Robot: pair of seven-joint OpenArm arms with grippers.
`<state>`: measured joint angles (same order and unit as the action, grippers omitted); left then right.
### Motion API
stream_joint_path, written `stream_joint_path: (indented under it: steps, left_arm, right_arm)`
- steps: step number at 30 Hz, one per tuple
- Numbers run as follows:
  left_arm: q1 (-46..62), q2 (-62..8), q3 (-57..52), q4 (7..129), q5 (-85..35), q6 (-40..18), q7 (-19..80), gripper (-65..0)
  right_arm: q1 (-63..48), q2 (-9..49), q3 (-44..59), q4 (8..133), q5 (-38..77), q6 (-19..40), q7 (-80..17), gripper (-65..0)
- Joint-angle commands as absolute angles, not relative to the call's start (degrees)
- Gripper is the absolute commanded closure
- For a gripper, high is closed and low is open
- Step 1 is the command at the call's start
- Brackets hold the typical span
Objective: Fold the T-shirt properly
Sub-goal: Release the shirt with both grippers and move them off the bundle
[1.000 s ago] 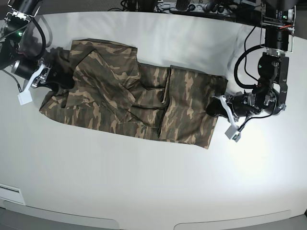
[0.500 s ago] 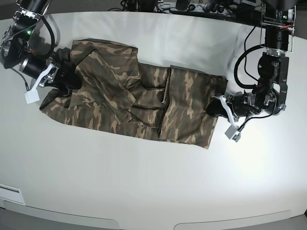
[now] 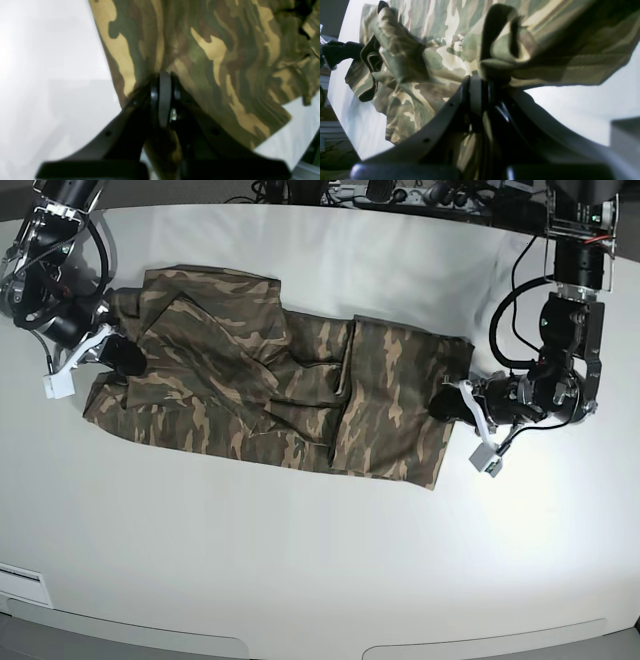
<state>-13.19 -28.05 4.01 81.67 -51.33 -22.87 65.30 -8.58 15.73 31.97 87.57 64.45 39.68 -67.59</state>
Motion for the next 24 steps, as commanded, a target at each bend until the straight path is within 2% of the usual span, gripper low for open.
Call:
stream_joint_path:
  steps: [1,4,6,12,15,18,24]
  left_arm:
    - [-15.3,-28.9,2.7,82.3,-53.1,-22.7,64.8,-4.7]
    - [-18.1,-28.9,0.0,82.3,-56.0,-23.4,66.6,-16.2]
    - [-20.2,-28.9,-2.7,82.3,-57.8,-25.0,69.4,-19.9]
    - [-22.2,-28.9,-11.9,82.3,-57.5,-26.0,70.2,-20.0]
    - [-20.5,-28.9,-14.5,82.3,-57.5,-26.3,70.1,-20.0]
    - [-18.1,-28.8,-14.8,82.3,-57.5,-26.4,69.6,-20.0]
    - [-12.2,-27.7,-14.7,82.3,-57.5,-29.4,66.3,-20.0]
  right_arm:
    - [-7.6,16.9,32.2,88.4,65.9,40.0,-66.6,0.0]
    - [-7.4,18.1,32.2,88.4,65.9,40.0,-66.6,0.0]
    - [-7.2,19.7,32.2,88.4,65.9,40.0,-66.7,0.0]
    - [-6.7,25.8,32.4,90.4,64.9,40.0,-66.6,0.0]
    - [-6.7,27.7,32.4,94.5,58.7,39.5,-66.4,0.0]
    - [-6.6,28.1,32.4,99.7,53.5,36.0,-66.4,0.0]
    - [-6.9,27.6,32.4,112.9,54.7,31.4,-67.1,0.0]
